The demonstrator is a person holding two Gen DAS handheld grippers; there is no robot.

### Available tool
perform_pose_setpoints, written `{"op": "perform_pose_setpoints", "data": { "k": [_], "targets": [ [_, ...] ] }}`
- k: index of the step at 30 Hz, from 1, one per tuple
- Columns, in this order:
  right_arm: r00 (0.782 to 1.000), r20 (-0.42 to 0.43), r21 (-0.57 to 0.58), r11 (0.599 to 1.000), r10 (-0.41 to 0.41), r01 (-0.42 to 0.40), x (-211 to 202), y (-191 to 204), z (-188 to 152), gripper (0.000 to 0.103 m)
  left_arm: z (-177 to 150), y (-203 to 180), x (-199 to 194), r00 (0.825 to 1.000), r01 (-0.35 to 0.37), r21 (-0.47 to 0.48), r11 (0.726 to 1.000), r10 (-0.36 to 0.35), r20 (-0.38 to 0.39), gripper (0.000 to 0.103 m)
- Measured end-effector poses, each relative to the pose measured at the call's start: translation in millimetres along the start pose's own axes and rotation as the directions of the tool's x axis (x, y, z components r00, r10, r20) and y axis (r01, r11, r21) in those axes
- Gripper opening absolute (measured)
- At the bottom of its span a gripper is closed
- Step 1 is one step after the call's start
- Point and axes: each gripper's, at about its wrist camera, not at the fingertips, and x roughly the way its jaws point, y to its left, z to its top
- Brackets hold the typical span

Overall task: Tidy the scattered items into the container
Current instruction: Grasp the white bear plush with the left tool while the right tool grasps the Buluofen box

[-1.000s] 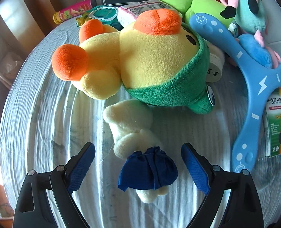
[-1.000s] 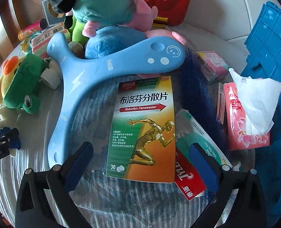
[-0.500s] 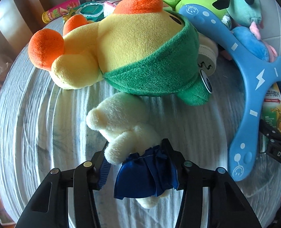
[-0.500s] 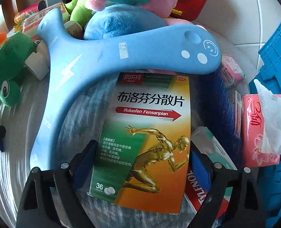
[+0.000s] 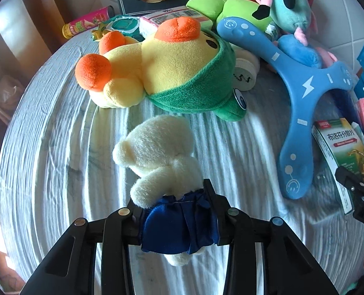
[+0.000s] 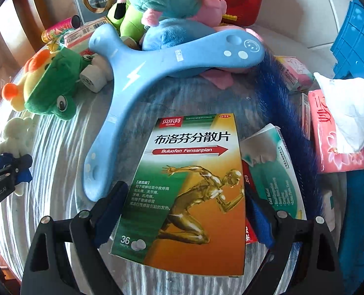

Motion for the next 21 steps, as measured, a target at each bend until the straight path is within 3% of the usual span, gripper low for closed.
{"op": "perform_pose_setpoints", "data": {
  "k": [2,3,4,6,11,12,13,15,21],
  "targets": [
    [0.999,0.033,0.002,1.0,0.012,-0.012,-14,-2,-2,0.09,-5,-3,-12,1.0,0.0,0.005,1.0,0.0,0.021,0.037],
    [0.999,0.049,0.003,1.0,0.018,-0.018,-21,-3,-1,0.08,-7,-5,-19,1.0,-0.001,0.006,1.0,0.0,0.03,0.037],
    [0.998,0.061,0.006,1.0,0.025,-0.025,-25,-3,-5,0.057,-9,-8,-25,0.999,0.003,0.007,1.0,-0.003,0.04,0.037],
    [0.997,0.059,0.022,0.998,0.052,-0.053,-30,1,-5,0.05,-13,-11,-39,0.998,0.01,0.01,1.0,-0.01,0.058,0.037],
    [0.997,0.021,0.038,0.997,0.073,-0.074,-39,3,-27,0.052,-24,-24,-52,0.997,0.016,0.04,0.999,-0.019,0.072,0.037],
    [0.998,0.015,0.035,0.997,0.065,-0.066,-37,3,-31,0.061,-27,-24,-52,0.997,0.02,0.041,0.999,-0.023,0.068,0.037],
    [0.998,0.006,0.028,0.998,0.056,-0.056,-35,3,-32,0.077,-29,-24,-52,0.998,0.024,0.041,0.999,-0.027,0.063,0.037],
    [0.999,-0.009,0.012,0.999,0.052,-0.052,-29,8,-34,0.088,-24,-18,-41,0.998,0.027,0.045,0.999,-0.029,0.052,0.037],
    [0.997,-0.063,-0.022,0.999,0.045,-0.046,3,24,-33,0.088,-25,-13,-27,0.999,0.037,0.055,0.998,-0.039,0.028,0.037]
  ]
}}
